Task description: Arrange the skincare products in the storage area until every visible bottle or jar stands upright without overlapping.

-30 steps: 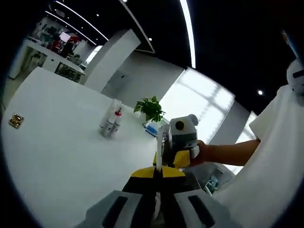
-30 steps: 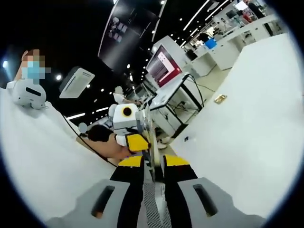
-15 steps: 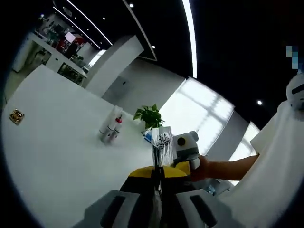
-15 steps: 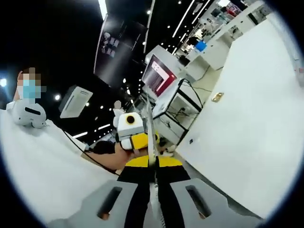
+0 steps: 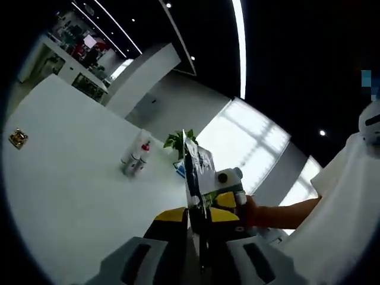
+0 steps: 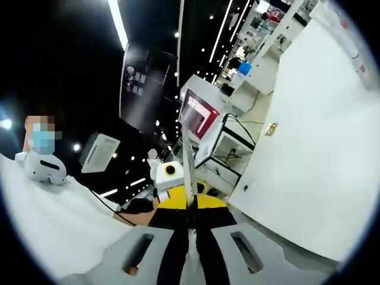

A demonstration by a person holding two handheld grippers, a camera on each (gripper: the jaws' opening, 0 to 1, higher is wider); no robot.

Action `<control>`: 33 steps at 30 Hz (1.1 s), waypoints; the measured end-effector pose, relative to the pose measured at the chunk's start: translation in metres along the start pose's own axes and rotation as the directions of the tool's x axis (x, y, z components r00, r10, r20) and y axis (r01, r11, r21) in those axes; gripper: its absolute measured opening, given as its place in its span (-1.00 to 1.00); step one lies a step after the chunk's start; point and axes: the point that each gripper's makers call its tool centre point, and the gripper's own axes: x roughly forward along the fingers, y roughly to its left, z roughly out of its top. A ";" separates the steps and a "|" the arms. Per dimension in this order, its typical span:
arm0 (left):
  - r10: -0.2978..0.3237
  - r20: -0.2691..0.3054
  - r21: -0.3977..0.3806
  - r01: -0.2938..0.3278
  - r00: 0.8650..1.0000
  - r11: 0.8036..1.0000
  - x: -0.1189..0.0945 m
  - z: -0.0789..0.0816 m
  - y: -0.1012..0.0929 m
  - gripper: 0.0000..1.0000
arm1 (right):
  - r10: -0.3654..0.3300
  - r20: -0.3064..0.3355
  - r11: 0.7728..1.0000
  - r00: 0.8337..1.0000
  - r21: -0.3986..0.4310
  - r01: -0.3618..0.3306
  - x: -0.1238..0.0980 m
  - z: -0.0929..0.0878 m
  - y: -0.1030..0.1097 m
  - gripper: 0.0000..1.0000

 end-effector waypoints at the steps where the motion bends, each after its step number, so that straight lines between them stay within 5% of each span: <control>1: -0.003 0.003 -0.002 0.003 1.000 1.000 0.000 0.000 0.000 -0.80 | 0.009 0.005 1.000 1.000 0.009 -0.009 0.000 -0.001 0.000 -0.98; 11: -0.079 0.004 -0.083 0.079 0.997 0.993 -0.004 0.003 -0.010 -0.98 | 0.042 0.010 0.998 0.999 0.046 -0.043 -0.001 -0.003 -0.001 -0.97; 17: -0.092 0.001 -0.105 0.091 0.996 0.990 -0.003 0.002 -0.012 -0.99 | 0.029 0.015 1.000 0.999 -0.011 -0.029 -0.001 -0.002 -0.002 -0.92; 25: -0.110 -0.057 -0.122 0.102 0.992 0.987 0.001 -0.009 -0.015 -0.99 | -0.001 0.094 1.000 0.996 -0.012 0.002 -0.008 0.013 -0.009 -0.86; 33: -0.039 -0.070 -0.070 0.034 0.997 0.997 0.004 -0.013 -0.003 -0.92 | -0.004 0.093 1.000 0.996 -0.028 0.006 -0.009 0.014 -0.009 -1.00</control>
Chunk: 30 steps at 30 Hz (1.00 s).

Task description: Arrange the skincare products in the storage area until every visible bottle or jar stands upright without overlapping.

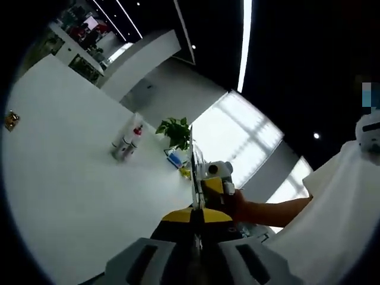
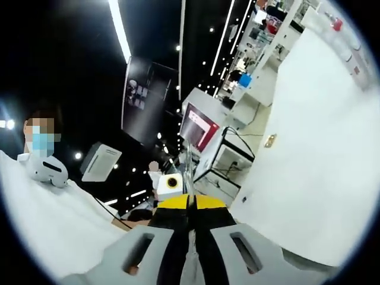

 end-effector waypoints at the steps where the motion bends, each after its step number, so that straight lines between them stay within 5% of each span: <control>1: 0.001 0.005 0.003 -0.001 1.000 1.000 0.000 0.000 -0.001 -0.91 | 0.000 -0.004 1.000 1.000 -0.001 0.000 0.000 -0.001 0.000 -1.00; 7: -0.019 0.052 -0.025 0.020 0.998 0.999 -0.004 0.009 -0.002 -0.83 | 0.013 -0.152 0.999 0.988 -0.029 -0.018 0.009 -0.031 0.005 -1.00; 24: -0.056 0.071 -0.053 0.060 0.996 0.997 -0.008 0.013 -0.007 -0.98 | 0.025 -0.171 1.000 0.985 0.001 -0.025 0.011 -0.037 0.004 -0.80; 29: -0.063 0.160 -0.112 0.081 0.985 0.990 -0.017 0.029 -0.004 -0.98 | -0.011 -0.327 0.999 0.945 -0.046 -0.004 0.014 -0.069 0.000 -0.85; 30: -0.064 0.157 -0.115 0.082 0.986 0.990 -0.018 0.029 -0.003 -0.98 | 0.007 -0.316 0.998 0.949 -0.051 -0.024 0.016 -0.068 0.002 -0.95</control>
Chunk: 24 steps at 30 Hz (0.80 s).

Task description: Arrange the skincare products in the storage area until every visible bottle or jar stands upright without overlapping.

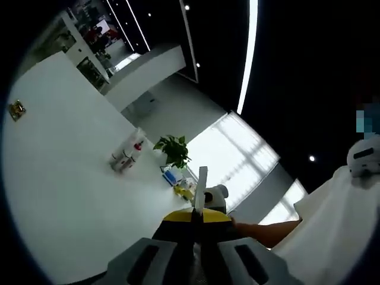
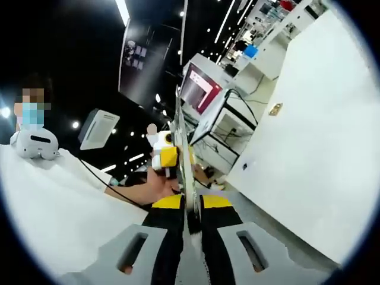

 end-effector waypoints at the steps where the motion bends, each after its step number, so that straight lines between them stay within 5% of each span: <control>1: 0.006 0.001 0.000 -0.006 1.000 1.000 0.001 0.000 0.000 -0.98 | 0.018 0.002 1.000 1.000 0.000 -0.018 0.000 0.000 0.004 -0.97; 9: 0.012 0.017 0.032 -0.012 1.000 0.999 0.005 -0.001 -0.001 -0.91 | 0.044 0.040 0.999 0.998 0.002 -0.044 -0.006 0.007 0.011 -1.00; 13: 0.008 -0.027 0.038 -0.007 1.000 0.999 0.011 -0.011 -0.004 -0.79 | 0.051 0.127 0.999 0.991 0.008 -0.052 -0.014 0.022 0.012 -1.00; 19: -0.018 -0.188 0.052 0.029 0.982 0.998 0.016 -0.041 -0.011 -0.86 | 0.043 0.170 0.999 0.985 0.016 -0.046 -0.017 0.030 0.011 -1.00; 24: -0.009 -0.174 0.067 0.021 0.985 0.998 0.012 -0.037 -0.009 -0.97 | 0.039 0.162 0.999 0.986 0.014 -0.042 -0.014 0.028 0.010 -0.99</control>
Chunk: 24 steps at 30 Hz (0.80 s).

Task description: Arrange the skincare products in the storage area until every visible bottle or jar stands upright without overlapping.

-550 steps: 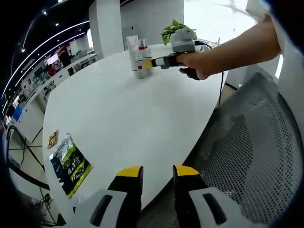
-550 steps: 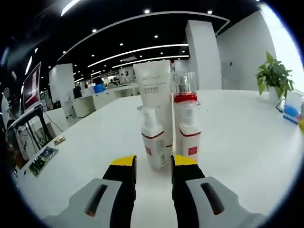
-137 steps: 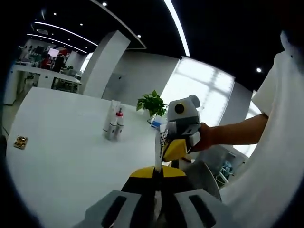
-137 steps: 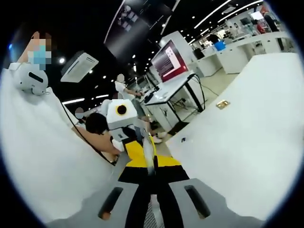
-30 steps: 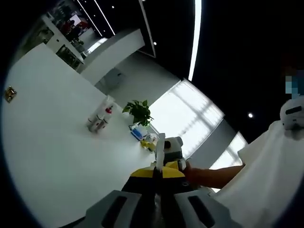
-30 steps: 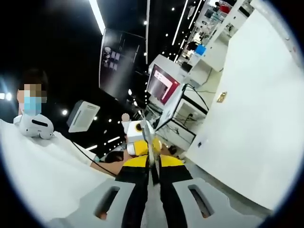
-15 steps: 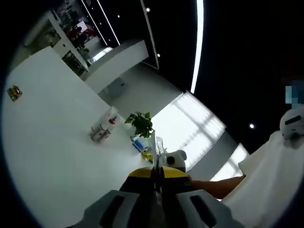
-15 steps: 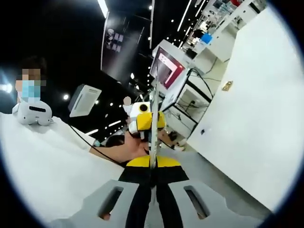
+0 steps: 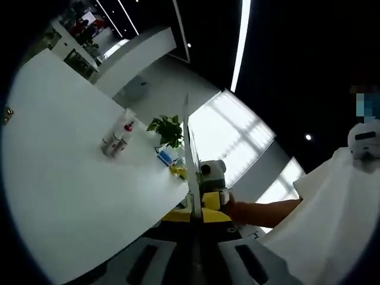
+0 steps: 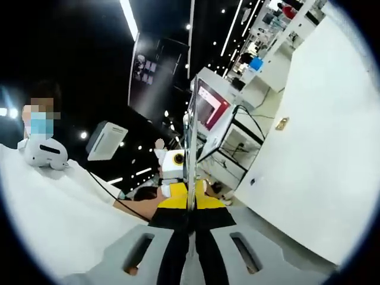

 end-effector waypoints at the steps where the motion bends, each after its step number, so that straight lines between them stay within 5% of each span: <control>1: 0.002 -0.001 -0.001 -0.002 1.000 1.000 0.000 0.000 0.001 -0.98 | 0.000 0.000 1.000 1.000 0.001 0.000 0.000 0.000 -0.001 -0.99; 11: 0.022 0.039 -0.029 -0.021 0.999 0.999 -0.004 0.007 0.006 -0.98 | -0.050 -0.072 0.997 0.996 -0.063 0.046 0.002 -0.015 -0.010 -0.85; 14: 0.034 0.034 -0.019 -0.033 0.999 0.999 -0.004 0.006 0.008 -0.97 | 0.004 -0.090 1.000 0.996 -0.010 -0.005 0.002 -0.018 0.000 -0.98; 18: 0.043 0.042 0.021 -0.044 0.998 0.999 -0.001 0.006 0.008 -0.89 | -0.021 -0.081 0.999 0.996 -0.047 0.017 0.001 -0.016 -0.002 -0.99; 21: 0.034 0.006 0.015 -0.034 0.999 0.999 0.004 -0.001 0.006 -0.69 | -0.022 -0.081 0.998 0.996 -0.057 0.018 0.000 -0.016 -0.003 -1.00; 24: 0.054 -0.063 0.092 -0.048 0.997 0.995 0.005 -0.014 0.008 -0.80 | -0.017 -0.086 0.998 0.996 -0.058 0.012 0.001 -0.017 -0.002 -1.00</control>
